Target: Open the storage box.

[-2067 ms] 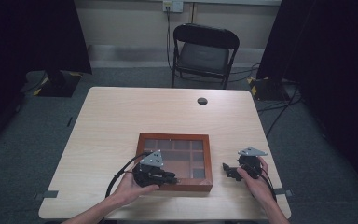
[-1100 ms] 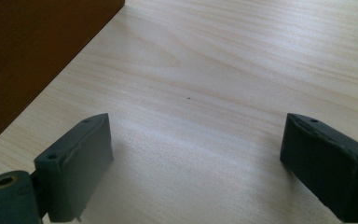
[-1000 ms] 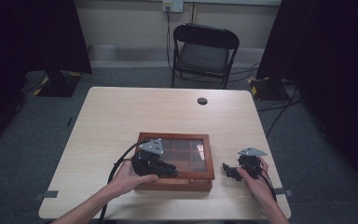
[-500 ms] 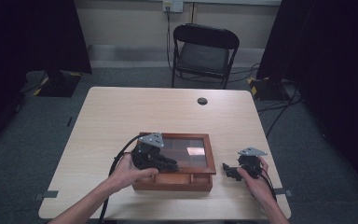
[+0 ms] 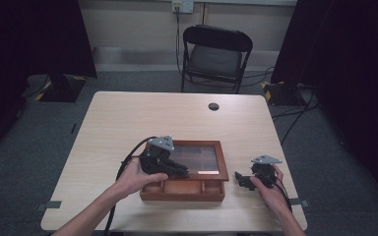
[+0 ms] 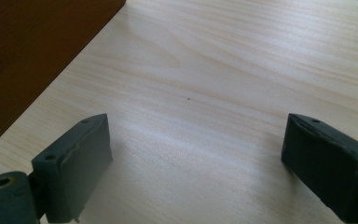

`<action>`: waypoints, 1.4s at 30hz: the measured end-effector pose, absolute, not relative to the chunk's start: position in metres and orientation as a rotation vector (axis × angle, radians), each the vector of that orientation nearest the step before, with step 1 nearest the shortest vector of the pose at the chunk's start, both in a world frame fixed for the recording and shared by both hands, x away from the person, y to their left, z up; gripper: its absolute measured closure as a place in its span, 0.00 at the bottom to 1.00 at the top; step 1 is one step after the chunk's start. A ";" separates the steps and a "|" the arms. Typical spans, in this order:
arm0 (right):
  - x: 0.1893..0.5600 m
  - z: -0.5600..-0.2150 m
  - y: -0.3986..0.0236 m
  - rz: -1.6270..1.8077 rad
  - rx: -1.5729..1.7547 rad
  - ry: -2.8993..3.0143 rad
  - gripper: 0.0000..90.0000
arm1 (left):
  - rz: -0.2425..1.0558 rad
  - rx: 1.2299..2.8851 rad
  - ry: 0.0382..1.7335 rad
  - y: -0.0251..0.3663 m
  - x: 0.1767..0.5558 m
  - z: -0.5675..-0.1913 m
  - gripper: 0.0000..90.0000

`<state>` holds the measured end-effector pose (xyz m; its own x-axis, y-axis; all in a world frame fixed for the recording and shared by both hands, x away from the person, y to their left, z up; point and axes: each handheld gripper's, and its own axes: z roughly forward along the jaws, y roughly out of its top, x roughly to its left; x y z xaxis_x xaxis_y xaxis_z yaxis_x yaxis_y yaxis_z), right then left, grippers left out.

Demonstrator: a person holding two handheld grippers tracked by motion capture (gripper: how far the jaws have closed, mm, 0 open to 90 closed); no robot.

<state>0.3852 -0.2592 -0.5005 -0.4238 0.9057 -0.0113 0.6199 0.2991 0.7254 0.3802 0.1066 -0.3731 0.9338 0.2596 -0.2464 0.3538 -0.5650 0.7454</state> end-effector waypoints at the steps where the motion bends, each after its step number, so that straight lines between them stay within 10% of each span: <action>1: 0.385 -0.501 -0.259 0.915 1.361 2.152 0.08 | -0.136 2.200 0.433 0.107 0.380 -0.373 0.90; 42: 0.386 -0.501 -0.259 0.913 1.366 2.154 0.07 | -0.134 2.173 0.463 0.109 0.400 -0.341 0.90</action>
